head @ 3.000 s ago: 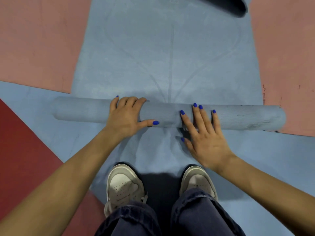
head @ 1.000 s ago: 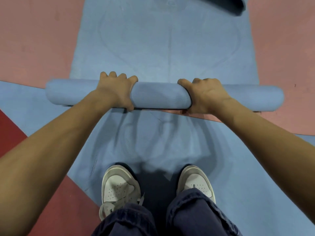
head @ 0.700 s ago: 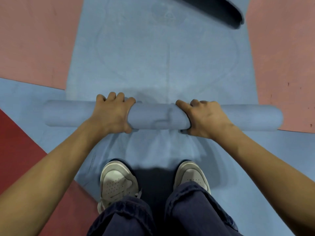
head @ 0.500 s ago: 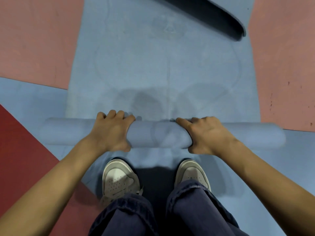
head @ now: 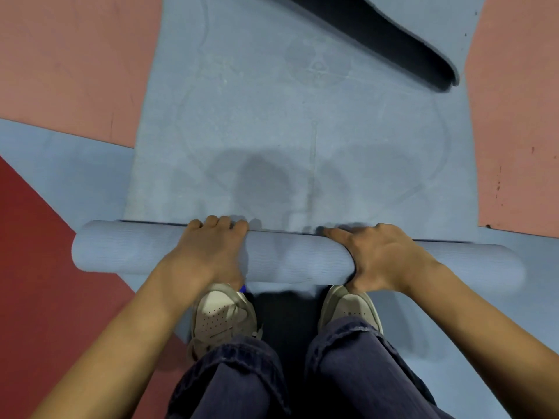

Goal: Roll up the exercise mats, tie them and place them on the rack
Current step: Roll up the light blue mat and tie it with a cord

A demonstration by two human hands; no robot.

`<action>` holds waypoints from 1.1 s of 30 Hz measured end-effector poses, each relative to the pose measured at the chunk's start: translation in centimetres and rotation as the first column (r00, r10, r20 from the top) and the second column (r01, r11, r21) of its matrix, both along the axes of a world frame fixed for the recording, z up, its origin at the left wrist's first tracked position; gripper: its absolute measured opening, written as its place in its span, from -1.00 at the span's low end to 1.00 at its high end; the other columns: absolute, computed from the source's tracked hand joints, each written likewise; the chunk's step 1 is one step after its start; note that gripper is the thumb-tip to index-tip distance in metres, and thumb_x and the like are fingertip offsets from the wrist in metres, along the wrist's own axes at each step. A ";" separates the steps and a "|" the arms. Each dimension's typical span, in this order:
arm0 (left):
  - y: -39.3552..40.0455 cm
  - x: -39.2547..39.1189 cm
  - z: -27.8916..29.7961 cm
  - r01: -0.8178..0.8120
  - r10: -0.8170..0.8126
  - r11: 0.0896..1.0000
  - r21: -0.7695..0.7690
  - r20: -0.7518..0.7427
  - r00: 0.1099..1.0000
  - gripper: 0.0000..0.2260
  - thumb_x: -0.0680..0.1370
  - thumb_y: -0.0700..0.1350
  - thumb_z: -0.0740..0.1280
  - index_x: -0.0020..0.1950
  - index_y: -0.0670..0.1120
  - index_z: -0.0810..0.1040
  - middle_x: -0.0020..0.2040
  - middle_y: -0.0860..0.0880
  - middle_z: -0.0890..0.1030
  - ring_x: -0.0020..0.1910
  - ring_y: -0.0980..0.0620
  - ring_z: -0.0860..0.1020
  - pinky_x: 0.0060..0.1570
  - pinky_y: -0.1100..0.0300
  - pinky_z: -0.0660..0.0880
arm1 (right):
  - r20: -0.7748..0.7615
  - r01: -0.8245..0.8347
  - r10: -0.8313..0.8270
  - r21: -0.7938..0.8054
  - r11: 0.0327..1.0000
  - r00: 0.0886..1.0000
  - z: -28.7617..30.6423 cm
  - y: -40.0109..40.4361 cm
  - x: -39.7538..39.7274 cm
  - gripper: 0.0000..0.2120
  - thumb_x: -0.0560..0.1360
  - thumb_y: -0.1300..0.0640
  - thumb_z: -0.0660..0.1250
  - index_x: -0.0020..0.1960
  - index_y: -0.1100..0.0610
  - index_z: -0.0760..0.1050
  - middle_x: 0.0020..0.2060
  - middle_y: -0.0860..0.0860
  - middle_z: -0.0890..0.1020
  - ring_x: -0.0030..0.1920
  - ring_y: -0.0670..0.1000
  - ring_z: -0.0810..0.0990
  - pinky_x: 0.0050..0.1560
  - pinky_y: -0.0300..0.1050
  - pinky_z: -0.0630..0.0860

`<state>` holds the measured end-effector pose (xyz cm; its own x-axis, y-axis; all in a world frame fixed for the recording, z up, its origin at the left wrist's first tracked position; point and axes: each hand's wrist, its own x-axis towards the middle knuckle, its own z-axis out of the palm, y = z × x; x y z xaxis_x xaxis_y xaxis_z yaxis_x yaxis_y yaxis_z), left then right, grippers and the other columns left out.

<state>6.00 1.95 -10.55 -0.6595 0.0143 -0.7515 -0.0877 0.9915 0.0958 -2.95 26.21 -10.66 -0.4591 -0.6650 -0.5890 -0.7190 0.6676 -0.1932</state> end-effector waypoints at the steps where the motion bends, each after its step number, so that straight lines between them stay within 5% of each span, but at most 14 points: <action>1: 0.2 0.1 0.2 -0.004 0.004 1.000 -0.008 -0.003 1.000 -0.13 0.36 0.20 0.45 0.51 -0.01 0.06 0.39 -0.05 0.29 0.37 -0.06 0.24 0.37 0.06 0.15 | 0.014 -0.002 0.002 0.011 1.000 1.000 0.3 -0.2 -0.2 -0.10 0.22 -0.20 0.37 0.48 -0.23 0.06 0.31 -0.18 0.44 0.21 -0.03 0.51 0.06 -0.15 0.48; 5: 2.0 0.8 1.7 -0.024 0.016 0.999 -0.042 -0.179 0.984 -0.07 0.41 0.25 0.40 0.57 -0.04 -0.06 0.53 -0.22 0.10 0.52 -0.21 0.05 0.47 -0.24 -0.07 | 0.099 0.012 -0.022 0.103 0.995 0.995 1.1 -1.4 -1.3 -0.11 0.19 -0.12 0.46 0.43 -0.26 0.13 0.21 -0.15 0.50 0.12 0.01 0.52 0.02 -0.16 0.44; 8: 3.2 3.1 1.2 0.081 -0.115 0.993 -0.088 -0.521 0.846 -0.08 0.22 0.17 0.56 0.45 -0.15 0.28 0.35 -0.37 0.40 0.31 -0.42 0.39 0.21 -0.44 0.29 | 0.115 0.013 -0.028 0.131 0.991 0.993 1.2 -1.7 -1.5 -0.10 0.20 -0.09 0.48 0.43 -0.27 0.13 0.20 -0.15 0.50 0.12 0.02 0.52 -0.04 -0.19 0.40; 13: 4.5 5.7 -0.3 0.076 -0.030 0.996 0.042 -0.652 0.757 -0.22 0.16 0.04 0.60 0.33 -0.05 0.43 0.23 -0.22 0.55 0.19 -0.24 0.53 0.19 -0.16 0.45 | 0.089 0.011 -0.022 0.119 0.993 0.996 0.9 -1.4 -1.1 -0.09 0.19 -0.11 0.46 0.44 -0.27 0.10 0.22 -0.17 0.50 0.11 0.02 0.53 -0.01 -0.15 0.45; 17: 3.5 5.3 -1.0 0.015 0.072 0.992 0.125 -0.659 0.749 -0.37 0.16 -0.04 0.64 0.21 0.03 0.61 0.13 -0.08 0.62 0.03 -0.16 0.60 0.04 0.02 0.30 | 0.079 0.023 -0.033 0.120 0.992 0.996 0.5 -1.3 -1.0 -0.09 0.18 -0.12 0.47 0.43 -0.27 0.09 0.20 -0.13 0.50 0.12 0.04 0.53 0.00 -0.11 0.47; 25: 2.2 4.0 -1.9 0.151 0.004 0.976 0.157 -0.708 0.706 -0.49 0.25 0.02 0.60 0.17 0.02 0.57 -0.08 -0.03 0.61 -0.20 -0.15 0.53 -0.19 0.00 0.46 | 0.069 0.115 -0.123 0.112 0.987 0.990 0.4 -0.9 0.7 -0.10 0.34 0.02 0.40 0.52 -0.10 -0.04 0.38 -0.02 0.32 0.31 0.10 0.36 0.32 0.02 0.33; 29: 1.9 3.5 -1.9 0.167 0.005 0.971 0.170 -0.717 0.697 -0.51 0.28 -0.01 0.60 0.17 0.00 0.60 -0.07 -0.05 0.62 -0.23 -0.17 0.51 -0.23 0.02 0.48 | -0.093 0.111 -0.126 -0.155 0.982 0.988 1.0 -1.1 4.2 -0.23 0.38 0.04 0.35 0.52 0.04 0.11 0.40 0.09 0.33 0.40 0.14 0.31 0.43 0.15 0.16; 33: 1.4 2.2 -1.5 0.149 0.051 0.961 0.234 -0.677 0.735 -0.52 0.27 -0.03 0.60 0.17 -0.02 0.64 -0.08 -0.03 0.61 -0.25 -0.15 0.49 -0.23 0.03 0.50 | -0.063 0.256 -0.338 -0.529 0.809 0.939 0.9 -0.4 7.8 -0.42 0.38 0.00 0.21 0.38 0.11 0.33 0.28 0.09 0.48 0.32 0.05 0.36 0.38 0.11 0.18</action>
<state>8.16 3.30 -12.04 -0.9799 0.1851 -0.0750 0.1467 0.9219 0.3586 4.81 25.76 -9.72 -0.7362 -0.6664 -0.1181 -0.5490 0.6901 -0.4716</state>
